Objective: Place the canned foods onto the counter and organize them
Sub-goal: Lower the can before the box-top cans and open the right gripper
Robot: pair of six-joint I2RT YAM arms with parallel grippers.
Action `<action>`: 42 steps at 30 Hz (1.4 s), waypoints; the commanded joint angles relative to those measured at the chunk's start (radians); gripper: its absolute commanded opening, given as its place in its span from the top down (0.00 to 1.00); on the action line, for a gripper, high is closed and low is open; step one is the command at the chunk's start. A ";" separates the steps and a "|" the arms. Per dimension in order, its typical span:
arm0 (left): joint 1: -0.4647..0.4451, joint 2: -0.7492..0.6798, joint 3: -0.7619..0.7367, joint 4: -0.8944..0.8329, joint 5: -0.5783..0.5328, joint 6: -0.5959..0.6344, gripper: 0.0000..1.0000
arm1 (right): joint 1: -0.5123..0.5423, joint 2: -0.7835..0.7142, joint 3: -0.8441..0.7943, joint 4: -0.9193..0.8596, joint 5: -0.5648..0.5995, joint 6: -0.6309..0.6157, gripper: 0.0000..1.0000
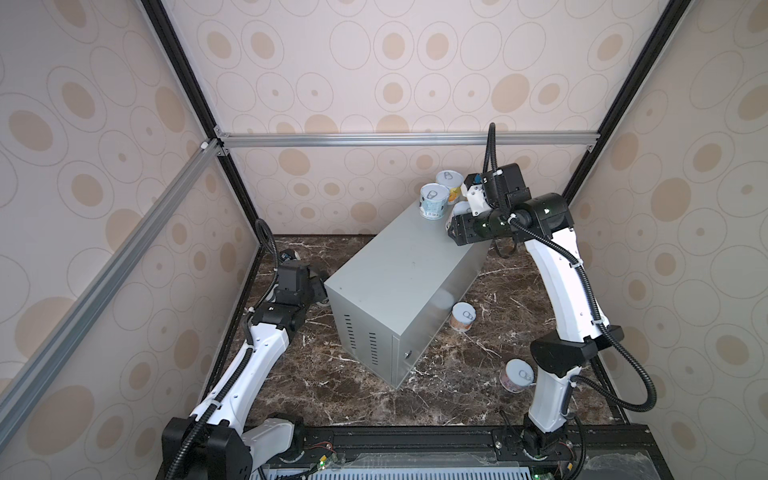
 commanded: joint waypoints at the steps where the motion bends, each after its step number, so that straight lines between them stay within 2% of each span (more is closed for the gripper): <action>1: 0.008 0.001 0.014 0.016 0.005 0.012 0.00 | 0.006 0.003 0.039 0.007 0.042 -0.020 0.54; 7: 0.010 0.002 0.011 0.021 0.019 0.007 0.01 | 0.005 0.034 0.039 0.017 0.063 -0.023 0.53; 15: 0.012 -0.003 0.005 0.021 0.022 0.009 0.01 | 0.005 0.051 0.039 0.028 0.063 -0.024 0.42; 23: 0.012 -0.004 0.002 0.023 0.022 0.009 0.01 | 0.006 0.072 0.034 0.044 0.066 -0.024 0.42; 35: 0.014 -0.001 0.000 0.022 0.021 0.009 0.01 | 0.006 0.080 0.039 0.061 0.076 -0.029 0.33; 42: 0.015 0.001 0.001 0.021 0.021 0.009 0.01 | 0.005 0.042 0.025 0.056 0.079 -0.029 0.19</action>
